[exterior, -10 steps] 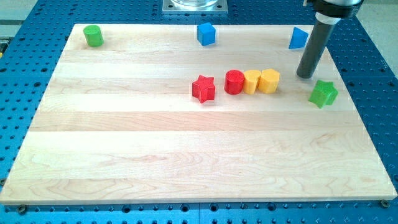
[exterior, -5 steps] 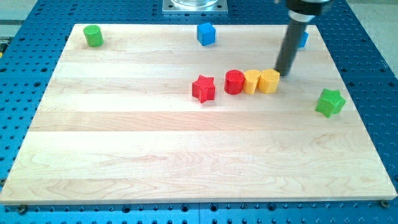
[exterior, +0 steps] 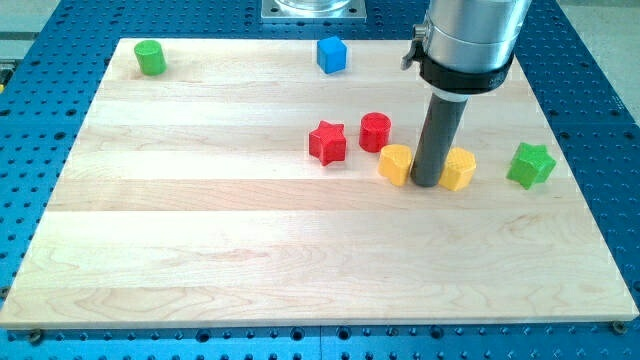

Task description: Separate the yellow blocks from each other

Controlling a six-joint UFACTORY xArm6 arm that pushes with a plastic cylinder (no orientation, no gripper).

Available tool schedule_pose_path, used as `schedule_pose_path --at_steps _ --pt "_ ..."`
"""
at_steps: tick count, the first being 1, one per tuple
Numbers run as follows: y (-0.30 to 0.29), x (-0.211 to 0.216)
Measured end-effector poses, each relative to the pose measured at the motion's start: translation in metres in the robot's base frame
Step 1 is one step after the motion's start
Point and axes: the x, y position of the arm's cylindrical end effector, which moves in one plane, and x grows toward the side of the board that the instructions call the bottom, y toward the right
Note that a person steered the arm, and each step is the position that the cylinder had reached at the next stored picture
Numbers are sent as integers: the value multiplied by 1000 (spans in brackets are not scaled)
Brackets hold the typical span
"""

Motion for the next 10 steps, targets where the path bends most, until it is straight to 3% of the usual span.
schedule_pose_path --at_steps 3,6,7,8,10 --pt "0 46" --pt "-6 46" --pt "5 18" --pt "7 19" --pt "28 -68"
